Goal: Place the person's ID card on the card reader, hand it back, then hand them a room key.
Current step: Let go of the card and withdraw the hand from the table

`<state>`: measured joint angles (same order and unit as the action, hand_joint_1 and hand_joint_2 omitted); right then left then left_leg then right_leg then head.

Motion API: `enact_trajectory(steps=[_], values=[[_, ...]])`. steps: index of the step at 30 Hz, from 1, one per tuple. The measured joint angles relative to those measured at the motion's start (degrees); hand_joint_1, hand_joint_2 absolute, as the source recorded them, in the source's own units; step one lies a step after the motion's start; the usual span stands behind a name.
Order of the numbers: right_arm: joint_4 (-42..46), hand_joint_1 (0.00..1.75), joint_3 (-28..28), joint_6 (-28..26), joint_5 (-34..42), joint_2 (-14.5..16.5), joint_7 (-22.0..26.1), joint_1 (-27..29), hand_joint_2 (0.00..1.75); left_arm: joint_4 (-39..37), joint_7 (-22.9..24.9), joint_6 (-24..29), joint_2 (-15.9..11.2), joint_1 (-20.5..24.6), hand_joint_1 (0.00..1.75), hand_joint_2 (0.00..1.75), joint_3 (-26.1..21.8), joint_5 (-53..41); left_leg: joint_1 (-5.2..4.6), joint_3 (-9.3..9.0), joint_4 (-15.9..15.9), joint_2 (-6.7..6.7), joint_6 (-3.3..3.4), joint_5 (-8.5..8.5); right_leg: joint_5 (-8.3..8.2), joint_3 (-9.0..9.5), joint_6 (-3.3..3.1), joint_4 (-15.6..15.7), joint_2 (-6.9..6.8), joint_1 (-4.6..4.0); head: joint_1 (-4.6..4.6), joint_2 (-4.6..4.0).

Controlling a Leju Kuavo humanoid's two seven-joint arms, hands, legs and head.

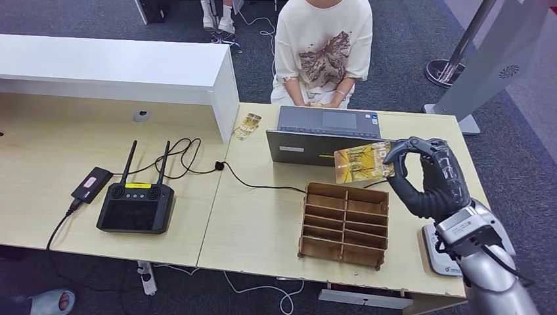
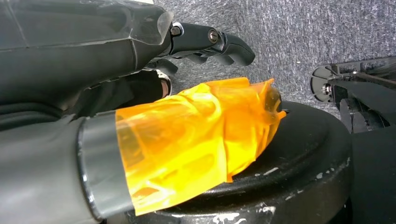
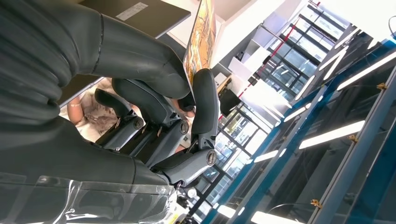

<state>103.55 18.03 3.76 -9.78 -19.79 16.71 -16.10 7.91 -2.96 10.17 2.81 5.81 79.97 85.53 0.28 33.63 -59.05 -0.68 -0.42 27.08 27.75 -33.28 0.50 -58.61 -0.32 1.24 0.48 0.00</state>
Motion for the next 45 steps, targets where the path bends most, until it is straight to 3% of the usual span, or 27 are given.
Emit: enact_trajectory(steps=[9, 13, 17, 32, 45], values=[[-6.7, 1.75, 2.8, -2.6, -1.6, 3.0, -8.2, -12.2, 1.75, 0.0, 0.7, -0.5, -0.3, 0.1, 0.0, 0.0, 0.0, -0.1, 0.01, -0.01, 0.0, 0.01, -0.09, -0.09, -0.05, 0.0, -0.05, -0.1, 0.04, 0.0, 0.01, 0.0], [-14.4, 1.75, 5.4, -6.7, -9.6, 7.1, -15.1, -20.2, 1.75, 0.0, 1.2, -0.7, -0.5, 0.4, 0.0, 0.0, 0.0, -0.2, 0.01, -0.04, 0.0, 0.11, -0.15, -0.14, -0.11, -0.08, -0.15, -0.1, 0.18, -0.01, 0.0, 0.0], [-20.7, 1.75, 7.2, -7.8, -11.4, 10.5, -15.9, -25.2, 1.75, 0.0, 1.3, -0.8, -0.7, 0.6, 0.0, 0.0, 0.0, -0.2, 0.05, -0.03, 0.0, 0.05, -0.22, -0.19, -0.13, -0.1, -0.19, -0.1, 0.12, -0.05, -0.01, 0.0], [-25.7, 1.75, 8.9, -8.4, -11.5, 12.9, -15.6, -27.6, 1.75, 0.0, 1.3, -0.8, -0.9, 0.5, 0.0, 0.0, 0.0, -0.2, 0.12, 0.04, 0.0, -0.01, -0.22, -0.19, -0.13, -0.12, -0.2, -0.1, 0.03, -0.12, 0.01, 0.0], [-35.9, 1.75, 9.9, -9.6, -15.7, 16.1, -20.0, -34.4, 1.75, 0.0, 2.0, -1.2, -0.9, 0.6, 0.0, 0.0, 0.0, -0.2, 0.18, 0.05, 0.0, 0.01, -0.27, -0.22, -0.15, -0.13, -0.22, -0.1, 0.08, -0.17, 0.01, 0.0]])
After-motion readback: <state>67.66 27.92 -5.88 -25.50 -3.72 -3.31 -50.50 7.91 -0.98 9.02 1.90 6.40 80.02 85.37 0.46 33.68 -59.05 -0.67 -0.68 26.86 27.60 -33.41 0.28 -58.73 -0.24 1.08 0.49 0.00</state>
